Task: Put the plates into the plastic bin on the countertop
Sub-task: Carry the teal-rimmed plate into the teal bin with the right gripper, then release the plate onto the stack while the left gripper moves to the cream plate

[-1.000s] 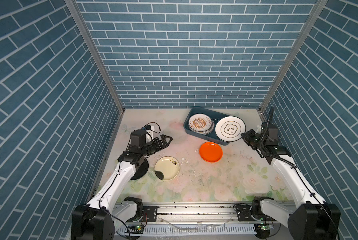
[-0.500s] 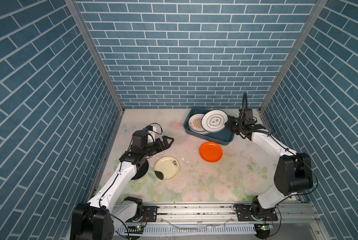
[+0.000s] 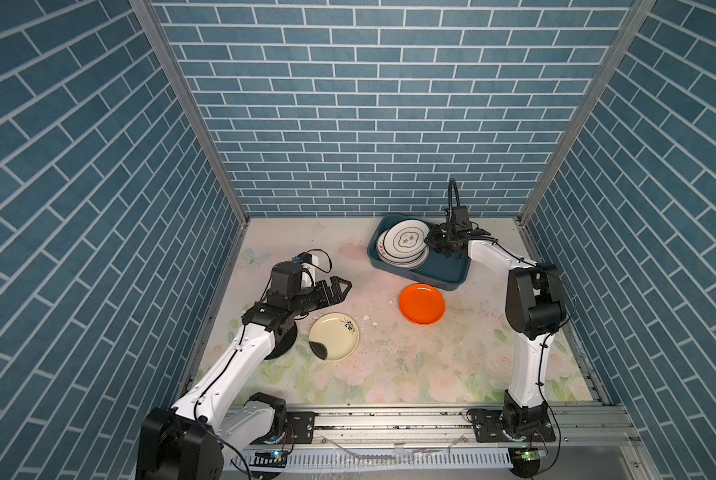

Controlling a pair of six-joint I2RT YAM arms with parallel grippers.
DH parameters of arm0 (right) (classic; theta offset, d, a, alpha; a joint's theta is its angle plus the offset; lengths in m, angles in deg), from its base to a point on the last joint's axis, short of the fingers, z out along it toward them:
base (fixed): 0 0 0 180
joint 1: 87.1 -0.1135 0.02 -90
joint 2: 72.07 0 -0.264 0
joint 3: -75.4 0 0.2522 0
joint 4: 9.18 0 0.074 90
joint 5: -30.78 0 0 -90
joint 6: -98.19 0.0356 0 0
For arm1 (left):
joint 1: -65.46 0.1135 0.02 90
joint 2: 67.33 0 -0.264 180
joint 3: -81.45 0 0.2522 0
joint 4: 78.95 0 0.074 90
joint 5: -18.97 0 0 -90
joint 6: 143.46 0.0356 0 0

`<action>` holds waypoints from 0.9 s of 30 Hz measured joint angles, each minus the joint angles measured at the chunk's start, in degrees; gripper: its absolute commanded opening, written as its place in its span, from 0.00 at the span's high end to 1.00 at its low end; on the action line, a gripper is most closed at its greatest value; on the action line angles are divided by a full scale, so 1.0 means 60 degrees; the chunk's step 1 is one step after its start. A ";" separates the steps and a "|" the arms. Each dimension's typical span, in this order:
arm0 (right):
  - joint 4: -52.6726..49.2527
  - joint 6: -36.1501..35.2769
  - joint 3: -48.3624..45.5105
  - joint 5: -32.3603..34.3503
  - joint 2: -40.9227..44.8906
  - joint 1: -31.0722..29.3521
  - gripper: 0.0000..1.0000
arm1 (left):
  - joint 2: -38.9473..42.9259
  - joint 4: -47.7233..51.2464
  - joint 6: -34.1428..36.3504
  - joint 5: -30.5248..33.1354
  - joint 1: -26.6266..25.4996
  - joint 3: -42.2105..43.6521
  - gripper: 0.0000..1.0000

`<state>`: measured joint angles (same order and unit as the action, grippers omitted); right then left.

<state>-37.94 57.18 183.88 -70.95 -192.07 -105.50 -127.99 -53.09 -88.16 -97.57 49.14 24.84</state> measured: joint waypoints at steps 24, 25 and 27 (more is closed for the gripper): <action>-0.1570 -0.1115 -0.2018 -0.0127 0.2459 -0.0375 0.01 | 0.0922 0.1158 0.0557 0.0681 0.0109 -0.0193 0.00; -0.1494 -0.1162 -0.2452 -0.0084 0.3005 -0.0372 0.01 | 0.1005 0.1315 0.0616 0.0707 0.0127 -0.0204 0.00; -0.1300 -0.1202 -0.3333 -0.0033 0.4113 -0.0372 0.01 | 0.1217 0.1657 0.0732 0.0790 0.0157 -0.0215 0.01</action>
<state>-45.75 49.97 163.88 -71.14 -167.40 -107.73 -120.69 -43.15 -83.77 -92.83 50.08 23.55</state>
